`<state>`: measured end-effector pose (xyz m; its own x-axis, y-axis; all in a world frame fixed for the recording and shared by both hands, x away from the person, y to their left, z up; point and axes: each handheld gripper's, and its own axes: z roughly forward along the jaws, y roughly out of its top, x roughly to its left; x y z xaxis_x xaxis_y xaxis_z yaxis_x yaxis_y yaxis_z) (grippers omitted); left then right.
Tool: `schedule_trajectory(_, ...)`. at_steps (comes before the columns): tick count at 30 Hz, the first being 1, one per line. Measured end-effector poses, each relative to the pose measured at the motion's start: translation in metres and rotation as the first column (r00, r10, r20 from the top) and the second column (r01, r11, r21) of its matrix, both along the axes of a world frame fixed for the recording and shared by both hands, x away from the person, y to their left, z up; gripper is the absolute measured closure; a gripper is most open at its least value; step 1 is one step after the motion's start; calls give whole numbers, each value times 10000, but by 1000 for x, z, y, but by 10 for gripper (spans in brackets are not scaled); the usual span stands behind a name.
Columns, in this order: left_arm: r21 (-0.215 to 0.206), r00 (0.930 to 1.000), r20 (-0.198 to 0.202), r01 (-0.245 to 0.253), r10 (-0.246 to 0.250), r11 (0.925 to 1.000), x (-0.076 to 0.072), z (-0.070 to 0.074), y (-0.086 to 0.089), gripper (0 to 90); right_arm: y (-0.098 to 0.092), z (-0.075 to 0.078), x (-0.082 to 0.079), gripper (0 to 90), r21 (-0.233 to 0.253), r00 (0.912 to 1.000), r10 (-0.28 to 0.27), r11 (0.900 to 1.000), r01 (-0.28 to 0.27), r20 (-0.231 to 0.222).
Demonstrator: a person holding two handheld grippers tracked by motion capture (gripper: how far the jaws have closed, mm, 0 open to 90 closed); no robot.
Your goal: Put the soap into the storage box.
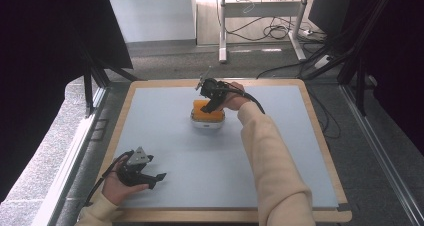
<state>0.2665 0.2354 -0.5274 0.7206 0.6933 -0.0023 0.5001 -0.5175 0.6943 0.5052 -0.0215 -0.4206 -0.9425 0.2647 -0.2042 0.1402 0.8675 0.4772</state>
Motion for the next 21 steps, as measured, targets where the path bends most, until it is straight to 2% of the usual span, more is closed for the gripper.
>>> schedule_trajectory(6,33,10000,5,6,-6,10000,0,0,0,189,-10,5,-7,348,543,9992,-408,9977,406,18)
schedule_trajectory(11,17,10000,69,-42,42,10000,-1,2,1,189,-29,9,-20,336,1302,9943,-1056,9858,1062,-114)
schedule_trajectory(13,-11,10000,68,-62,62,10000,-1,2,1,189,-38,10,-29,333,1612,9893,-1457,9762,1451,-82)
schedule_trajectory(18,-16,10000,38,-77,78,10000,0,1,0,189,-62,11,-55,312,2267,9800,-1988,9543,1946,-43)
schedule_trajectory(20,-26,9999,15,-116,116,9999,0,0,-1,189,-74,12,-63,310,2435,9723,-2335,9430,2269,-16)
schedule_trajectory(21,-31,9999,10,-124,124,9999,0,0,-2,189,-82,12,-68,310,2593,9645,-2641,9312,2563,-48)
